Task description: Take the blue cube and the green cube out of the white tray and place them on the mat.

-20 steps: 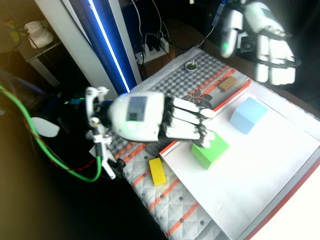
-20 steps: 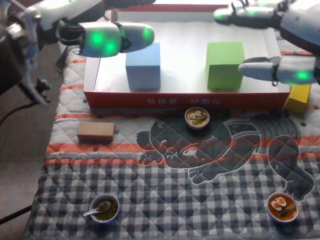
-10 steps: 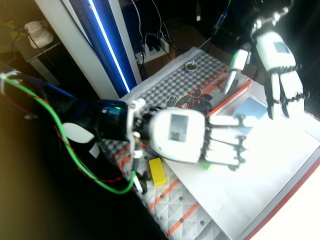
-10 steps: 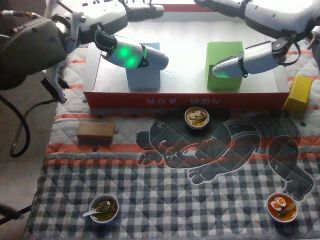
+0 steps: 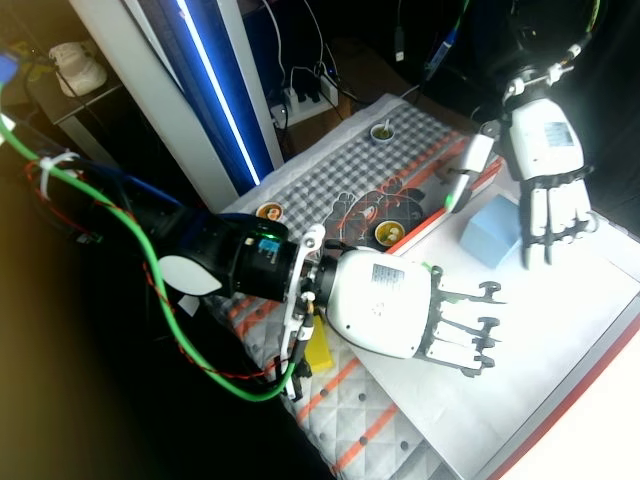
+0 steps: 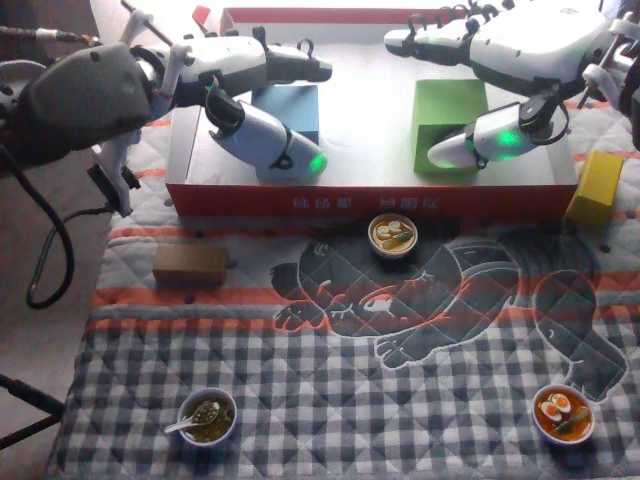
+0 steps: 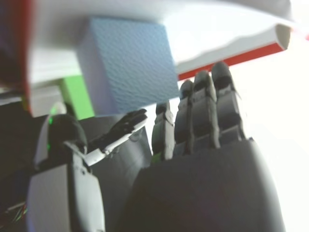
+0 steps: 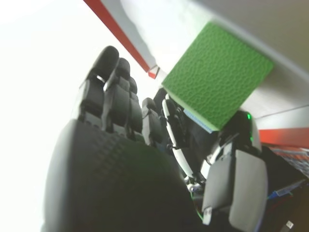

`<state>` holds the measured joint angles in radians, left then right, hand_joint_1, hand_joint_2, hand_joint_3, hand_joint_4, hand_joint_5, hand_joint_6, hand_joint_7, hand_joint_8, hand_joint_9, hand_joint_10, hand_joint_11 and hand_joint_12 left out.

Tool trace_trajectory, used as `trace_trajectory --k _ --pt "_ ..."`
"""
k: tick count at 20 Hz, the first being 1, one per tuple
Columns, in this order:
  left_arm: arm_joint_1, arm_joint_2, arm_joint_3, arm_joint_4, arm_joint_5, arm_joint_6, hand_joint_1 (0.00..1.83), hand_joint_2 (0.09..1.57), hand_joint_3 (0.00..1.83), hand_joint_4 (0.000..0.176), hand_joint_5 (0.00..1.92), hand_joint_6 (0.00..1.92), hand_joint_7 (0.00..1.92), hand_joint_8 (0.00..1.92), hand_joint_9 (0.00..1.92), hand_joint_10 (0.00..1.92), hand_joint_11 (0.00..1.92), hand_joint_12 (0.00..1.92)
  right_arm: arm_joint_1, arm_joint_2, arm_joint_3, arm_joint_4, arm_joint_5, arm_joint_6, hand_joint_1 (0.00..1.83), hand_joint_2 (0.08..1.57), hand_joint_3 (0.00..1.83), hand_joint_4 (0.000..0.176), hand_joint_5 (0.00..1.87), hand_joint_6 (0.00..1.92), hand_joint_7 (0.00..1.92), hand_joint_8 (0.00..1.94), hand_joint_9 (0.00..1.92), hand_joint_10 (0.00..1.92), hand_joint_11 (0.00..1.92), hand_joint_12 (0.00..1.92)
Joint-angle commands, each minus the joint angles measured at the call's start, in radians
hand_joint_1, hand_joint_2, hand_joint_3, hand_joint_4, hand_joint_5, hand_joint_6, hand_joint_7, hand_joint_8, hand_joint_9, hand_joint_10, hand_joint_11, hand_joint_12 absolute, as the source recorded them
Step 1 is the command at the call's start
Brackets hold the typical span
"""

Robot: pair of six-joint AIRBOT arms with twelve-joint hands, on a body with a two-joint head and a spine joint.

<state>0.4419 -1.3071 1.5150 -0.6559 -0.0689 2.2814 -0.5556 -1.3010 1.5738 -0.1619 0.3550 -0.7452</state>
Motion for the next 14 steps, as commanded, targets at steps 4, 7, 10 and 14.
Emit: trace_trajectory --k 4,7,10,14 --pt "0.007 0.001 0.02 -0.044 -0.071 0.0 0.88 1.06 0.0 0.176 0.31 0.0 0.35 0.01 0.36 0.01 0.03 0.69 0.008 0.0 0.002 0.012 0.094 -0.002 0.65 1.09 0.0 0.035 0.32 0.01 0.72 0.05 0.64 0.39 0.16 1.59" --pt "0.009 -0.001 0.026 -0.057 -0.067 0.0 1.12 1.16 0.0 0.142 0.47 0.0 0.54 0.0 0.57 0.01 0.13 0.75 0.008 0.0 -0.003 0.012 0.094 -0.002 0.68 1.1 0.0 0.004 0.5 0.0 0.92 0.07 0.72 0.7 0.4 1.52" --pt "0.002 -0.013 0.037 -0.073 -0.069 0.0 1.48 1.15 0.03 0.044 0.79 0.01 0.77 1.0 0.77 1.37 0.16 1.3 0.008 0.0 -0.007 0.012 0.094 -0.002 1.26 1.06 0.04 0.0 0.79 0.01 1.11 0.7 0.92 1.07 0.67 1.58" --pt "-0.017 -0.007 0.018 -0.094 -0.116 0.001 1.17 1.25 0.0 0.0 0.77 1.14 0.71 1.57 0.47 0.99 0.09 1.44 0.008 0.0 -0.01 0.012 0.102 -0.002 1.36 1.15 0.0 0.0 0.78 1.03 0.93 1.05 0.96 1.3 0.71 1.3"
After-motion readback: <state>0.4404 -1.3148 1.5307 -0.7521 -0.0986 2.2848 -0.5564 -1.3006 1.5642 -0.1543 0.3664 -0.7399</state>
